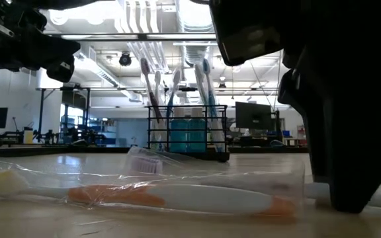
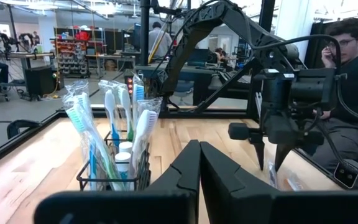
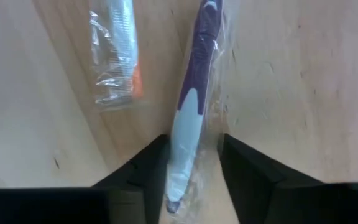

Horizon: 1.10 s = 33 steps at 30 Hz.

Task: Pick & Place toothbrushing station
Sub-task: Put the violet toothbrush into the wire organizer

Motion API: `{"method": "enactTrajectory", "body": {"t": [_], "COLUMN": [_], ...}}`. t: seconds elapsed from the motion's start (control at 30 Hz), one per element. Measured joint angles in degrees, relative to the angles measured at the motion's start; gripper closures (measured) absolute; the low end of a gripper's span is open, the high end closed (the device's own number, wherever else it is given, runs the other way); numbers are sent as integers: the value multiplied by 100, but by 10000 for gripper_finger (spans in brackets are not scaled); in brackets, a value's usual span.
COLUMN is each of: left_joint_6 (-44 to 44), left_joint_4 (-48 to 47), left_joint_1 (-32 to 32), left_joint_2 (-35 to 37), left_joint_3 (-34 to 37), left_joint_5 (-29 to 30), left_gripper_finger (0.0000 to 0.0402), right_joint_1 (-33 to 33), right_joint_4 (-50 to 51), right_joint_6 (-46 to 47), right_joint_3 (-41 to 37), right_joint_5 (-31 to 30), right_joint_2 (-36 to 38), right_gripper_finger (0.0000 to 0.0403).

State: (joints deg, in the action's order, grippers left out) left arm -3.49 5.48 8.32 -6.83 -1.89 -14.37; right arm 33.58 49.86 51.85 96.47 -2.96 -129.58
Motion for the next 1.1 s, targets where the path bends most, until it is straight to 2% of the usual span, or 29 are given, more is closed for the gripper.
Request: {"method": "enactTrajectory", "body": {"t": [0.23, 0.33, 0.57, 0.77, 0.9, 1.1], "left_joint_6": [162, 183, 251, 52, -179, -191], "left_joint_4": [51, 165, 201, 282, 462, 989], "left_joint_1": [0, 0, 0, 0, -83, -439], "left_joint_2": [0, 0, 0, -22, -157, -493], "left_joint_3": [0, 0, -103, -122, -110, -114], "left_joint_5": [7, 7, 7, 9, -36, -376], "left_gripper_finger": [391, 392, 384, 380, 372, 312], "right_joint_1": [-15, -22, -48, -44, -123, -471], "right_joint_4": [96, 127, 581, 627, 47, -1589], "right_joint_6": [-182, -245, 29, -32, -604, -2025], "right_joint_3": [-22, -31, -49, -46, -129, -590], "right_joint_5": [46, -3, -491, -1798, -2643, -2881], "right_joint_2": [140, 226, 639, 1049, 1337, 1770], "right_gripper_finger": [359, 383, 378, 379, 379, 379]}}
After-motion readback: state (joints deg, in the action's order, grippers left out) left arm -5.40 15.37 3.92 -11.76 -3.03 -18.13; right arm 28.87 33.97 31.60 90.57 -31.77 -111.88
